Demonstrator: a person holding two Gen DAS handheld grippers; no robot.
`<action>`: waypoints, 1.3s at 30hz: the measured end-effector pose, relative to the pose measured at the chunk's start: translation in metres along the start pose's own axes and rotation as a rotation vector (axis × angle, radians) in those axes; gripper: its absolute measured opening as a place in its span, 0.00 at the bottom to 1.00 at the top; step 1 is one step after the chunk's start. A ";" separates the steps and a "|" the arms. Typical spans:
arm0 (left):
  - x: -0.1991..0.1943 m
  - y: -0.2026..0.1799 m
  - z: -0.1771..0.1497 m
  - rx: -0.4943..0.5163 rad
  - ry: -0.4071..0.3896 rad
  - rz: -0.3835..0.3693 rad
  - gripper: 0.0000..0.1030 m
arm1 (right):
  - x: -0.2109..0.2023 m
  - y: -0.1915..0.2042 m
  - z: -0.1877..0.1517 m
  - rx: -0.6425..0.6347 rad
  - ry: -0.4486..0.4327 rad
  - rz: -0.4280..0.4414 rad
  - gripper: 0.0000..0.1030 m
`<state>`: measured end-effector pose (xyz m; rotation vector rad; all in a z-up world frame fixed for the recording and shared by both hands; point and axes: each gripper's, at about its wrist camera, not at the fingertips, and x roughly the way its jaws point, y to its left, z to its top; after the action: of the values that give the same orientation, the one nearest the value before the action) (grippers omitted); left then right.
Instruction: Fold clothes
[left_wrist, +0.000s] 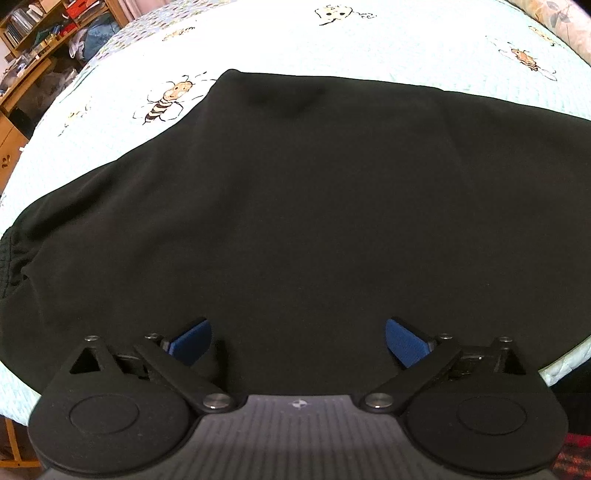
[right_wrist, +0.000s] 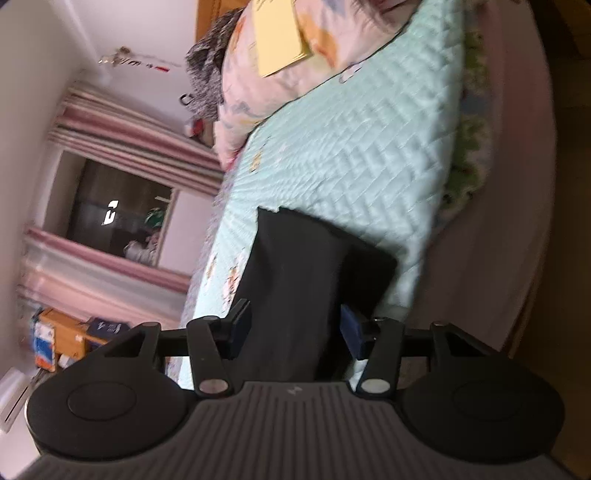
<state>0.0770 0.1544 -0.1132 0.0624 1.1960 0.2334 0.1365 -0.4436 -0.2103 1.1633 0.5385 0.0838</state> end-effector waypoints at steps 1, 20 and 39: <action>0.002 0.001 0.001 -0.002 0.001 0.000 1.00 | 0.000 -0.001 -0.002 0.008 0.000 0.005 0.52; 0.010 0.019 0.001 -0.058 0.032 0.001 1.00 | -0.007 -0.031 -0.018 0.112 0.025 0.010 0.12; 0.012 0.020 0.001 -0.076 0.044 -0.005 1.00 | -0.025 -0.047 -0.008 0.161 -0.081 0.064 0.54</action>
<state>0.0788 0.1761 -0.1202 -0.0117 1.2297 0.2768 0.1015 -0.4647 -0.2451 1.3357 0.4423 0.0480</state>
